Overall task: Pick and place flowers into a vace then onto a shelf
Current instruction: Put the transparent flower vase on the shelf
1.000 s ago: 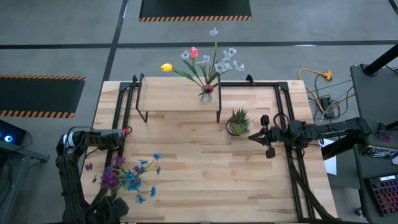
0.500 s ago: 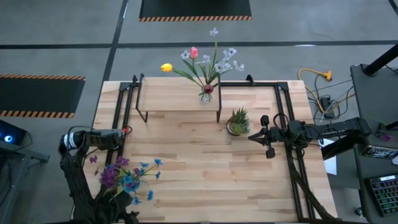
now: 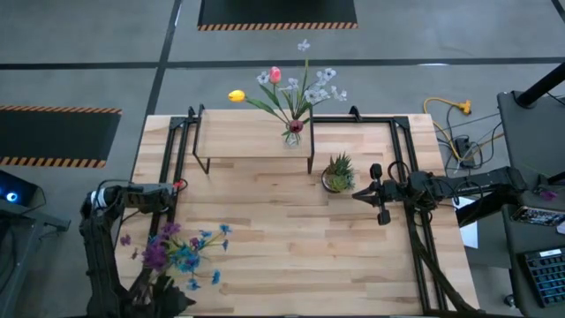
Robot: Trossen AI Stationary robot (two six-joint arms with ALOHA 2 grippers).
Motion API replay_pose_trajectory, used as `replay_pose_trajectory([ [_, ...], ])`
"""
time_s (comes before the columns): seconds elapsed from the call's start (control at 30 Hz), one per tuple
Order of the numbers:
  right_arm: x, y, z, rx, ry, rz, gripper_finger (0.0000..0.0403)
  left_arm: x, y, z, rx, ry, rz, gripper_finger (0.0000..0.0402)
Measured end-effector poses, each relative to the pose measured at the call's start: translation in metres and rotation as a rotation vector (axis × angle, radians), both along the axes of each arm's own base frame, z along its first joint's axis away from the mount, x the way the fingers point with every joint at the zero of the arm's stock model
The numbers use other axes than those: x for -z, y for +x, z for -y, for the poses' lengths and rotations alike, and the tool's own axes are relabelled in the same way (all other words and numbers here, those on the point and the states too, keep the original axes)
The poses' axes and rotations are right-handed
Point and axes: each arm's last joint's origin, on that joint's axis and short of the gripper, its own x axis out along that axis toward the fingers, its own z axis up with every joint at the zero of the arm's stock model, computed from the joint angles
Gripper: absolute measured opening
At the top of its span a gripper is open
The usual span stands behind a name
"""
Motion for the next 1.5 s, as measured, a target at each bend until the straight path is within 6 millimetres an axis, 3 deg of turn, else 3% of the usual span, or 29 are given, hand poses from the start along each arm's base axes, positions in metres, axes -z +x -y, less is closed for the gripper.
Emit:
replay_pose_trajectory([
  [0.13, 0.001, 0.0, 0.0, 0.001, 0.0, -0.006, 0.0013, -0.013, 0.003, 0.007, 0.051, 0.011, 0.055, 0.0272],
  [0.4, 0.001, 0.0, 0.0, 0.0, 0.0, -0.013, 0.0013, -0.015, 0.008, 0.031, 0.149, 0.046, 0.044, 0.0272],
  [0.57, 0.001, 0.0, 0.0, 0.001, 0.013, -0.014, 0.0013, -0.035, 0.01, 0.047, 0.229, 0.063, 0.123, 0.0272],
  [0.67, 0.001, 0.0, 0.0, 0.002, 0.019, -0.014, 0.0013, -0.037, 0.007, 0.059, 0.249, 0.049, 0.129, 0.0272],
  [1.0, 0.001, 0.0, 0.0, 0.002, 0.019, -0.016, 0.0013, -0.002, -0.004, 0.09, 0.245, 0.008, 0.032, 0.0272],
  [1.5, 0.002, 0.0, 0.0, 0.002, 0.015, -0.017, 0.0013, 0.069, -0.004, 0.065, 0.095, 0.171, -0.043, 0.0272],
])
